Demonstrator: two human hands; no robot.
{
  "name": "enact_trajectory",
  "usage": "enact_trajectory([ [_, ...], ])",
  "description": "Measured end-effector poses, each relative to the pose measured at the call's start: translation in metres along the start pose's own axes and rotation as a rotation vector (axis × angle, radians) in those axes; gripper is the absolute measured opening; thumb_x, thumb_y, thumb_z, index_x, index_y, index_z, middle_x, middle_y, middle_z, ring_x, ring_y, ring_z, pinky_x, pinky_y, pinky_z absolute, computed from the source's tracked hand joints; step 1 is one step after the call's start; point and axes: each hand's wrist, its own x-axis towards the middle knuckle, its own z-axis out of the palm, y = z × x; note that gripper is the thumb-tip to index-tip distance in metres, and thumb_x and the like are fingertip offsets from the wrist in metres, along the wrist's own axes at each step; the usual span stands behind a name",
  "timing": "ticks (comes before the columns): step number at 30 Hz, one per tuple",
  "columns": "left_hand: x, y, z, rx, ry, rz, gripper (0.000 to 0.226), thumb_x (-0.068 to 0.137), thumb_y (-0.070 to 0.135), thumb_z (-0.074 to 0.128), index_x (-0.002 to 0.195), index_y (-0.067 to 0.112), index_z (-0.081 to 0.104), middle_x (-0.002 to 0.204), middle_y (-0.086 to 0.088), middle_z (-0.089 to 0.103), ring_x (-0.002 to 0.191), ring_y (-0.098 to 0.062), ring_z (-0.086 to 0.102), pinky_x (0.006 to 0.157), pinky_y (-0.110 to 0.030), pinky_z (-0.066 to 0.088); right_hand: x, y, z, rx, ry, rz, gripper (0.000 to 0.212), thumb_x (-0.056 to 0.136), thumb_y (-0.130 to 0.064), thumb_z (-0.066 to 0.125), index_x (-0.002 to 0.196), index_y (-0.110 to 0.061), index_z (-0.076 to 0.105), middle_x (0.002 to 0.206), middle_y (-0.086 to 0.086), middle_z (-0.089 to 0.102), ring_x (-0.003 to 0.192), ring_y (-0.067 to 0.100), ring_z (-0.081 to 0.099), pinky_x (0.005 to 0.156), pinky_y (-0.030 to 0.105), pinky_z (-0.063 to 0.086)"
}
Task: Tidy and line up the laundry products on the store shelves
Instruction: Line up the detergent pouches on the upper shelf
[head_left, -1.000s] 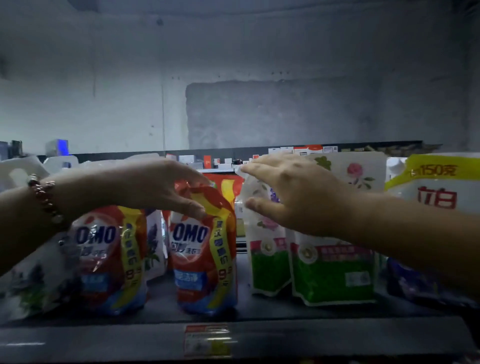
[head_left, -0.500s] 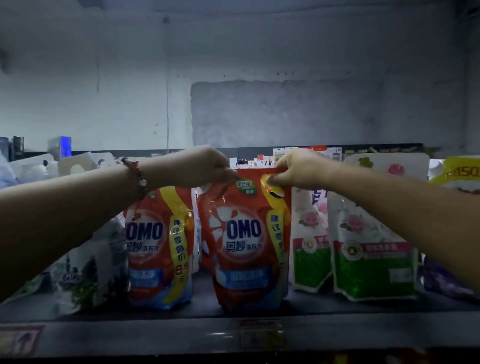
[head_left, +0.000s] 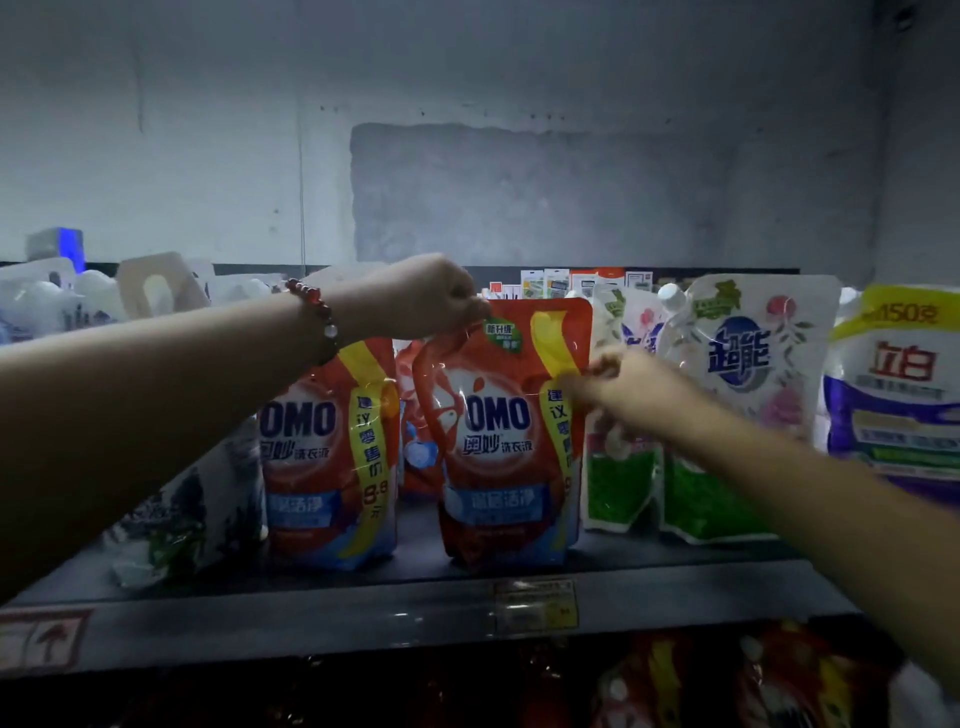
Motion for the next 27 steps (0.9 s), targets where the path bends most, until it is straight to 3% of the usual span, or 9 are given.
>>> enact_trajectory([
  [2,-0.003,0.003,0.002,0.023,0.021,0.032,0.037,0.101,0.045,0.049,0.096,0.014,0.068,0.088,-0.004,0.072,0.07,-0.019,0.066,0.059,-0.029,0.054,-0.025,0.023,0.031,0.051,-0.153,0.072,0.024,0.092,-0.042,0.061,0.105,-0.022,0.057,0.095,-0.003,0.066,0.077,0.009,0.064,0.059,0.023,0.051],
  [4,-0.006,0.009,0.004,0.025,0.025,0.077,0.038,0.101,0.046,0.046,0.1,0.015,0.067,0.093,-0.003,0.071,0.081,-0.023,0.069,0.072,-0.039,0.059,-0.036,0.041,0.054,0.171,-0.194,0.098,0.024,0.092,-0.04,0.061,0.106,-0.02,0.061,0.095,-0.003,0.07,0.073,0.009,0.069,0.058,0.022,0.054],
  [9,-0.006,0.018,0.005,0.027,0.065,0.075,0.045,0.102,0.045,0.046,0.087,0.008,0.067,0.078,-0.007,0.071,0.068,-0.021,0.069,0.066,-0.037,0.059,-0.035,0.061,0.069,0.369,-0.047,0.067,0.023,0.088,-0.035,0.07,0.102,-0.018,0.067,0.098,0.001,0.074,0.086,0.016,0.072,0.077,0.038,0.06],
  [13,-0.002,0.014,0.012,-0.151,0.078,-0.081,0.045,0.101,0.045,0.049,0.089,0.007,0.07,0.076,-0.007,0.073,0.057,-0.015,0.064,0.055,-0.028,0.053,-0.028,0.067,0.078,0.234,0.147,0.112,0.02,0.087,-0.04,0.069,0.091,-0.02,0.066,0.088,-0.004,0.072,0.079,0.014,0.069,0.071,0.037,0.059],
  [16,-0.006,0.015,0.015,-0.018,0.112,-0.019,0.045,0.101,0.048,0.046,0.086,0.011,0.068,0.073,-0.003,0.071,0.059,-0.013,0.065,0.058,-0.03,0.056,-0.026,0.069,0.079,0.237,0.135,0.119,0.016,0.09,-0.039,0.066,0.095,-0.024,0.065,0.091,-0.009,0.071,0.084,0.012,0.068,0.077,0.038,0.058],
  [19,-0.019,0.007,0.003,0.296,0.185,0.155,0.044,0.099,0.055,0.041,0.109,0.021,0.067,0.094,0.002,0.072,0.081,-0.016,0.069,0.074,-0.036,0.06,-0.033,0.063,0.072,0.243,0.091,0.07,0.011,0.092,-0.036,0.065,0.098,-0.027,0.063,0.099,-0.01,0.07,0.089,0.009,0.066,0.074,0.03,0.056],
  [22,-0.041,-0.011,-0.011,0.4,0.203,0.226,0.059,0.094,0.063,0.04,0.141,0.028,0.048,0.131,0.0,0.062,0.111,-0.021,0.064,0.092,-0.034,0.053,-0.044,0.047,0.066,0.233,0.129,0.046,0.04,0.09,-0.036,0.067,0.124,-0.029,0.048,0.118,-0.011,0.059,0.101,0.007,0.057,0.077,0.024,0.051],
  [24,-0.057,-0.026,-0.023,0.406,0.146,0.192,0.071,0.087,0.071,0.041,0.147,0.033,0.039,0.139,0.0,0.055,0.115,-0.021,0.06,0.089,-0.033,0.05,-0.056,0.027,0.069,0.066,0.319,-0.154,0.056,0.092,-0.04,0.063,0.141,-0.03,0.037,0.133,-0.008,0.049,0.118,0.01,0.048,0.094,0.031,0.049],
  [27,-0.08,-0.054,-0.042,0.483,0.043,0.082,0.082,0.077,0.071,0.056,0.147,0.034,0.037,0.134,0.004,0.058,0.112,-0.019,0.059,0.084,-0.028,0.048,-0.075,-0.014,0.086,-0.171,0.413,-0.628,0.042,0.091,-0.032,0.058,0.132,-0.022,0.054,0.132,-0.006,0.054,0.122,0.005,0.047,0.101,0.017,0.038],
])
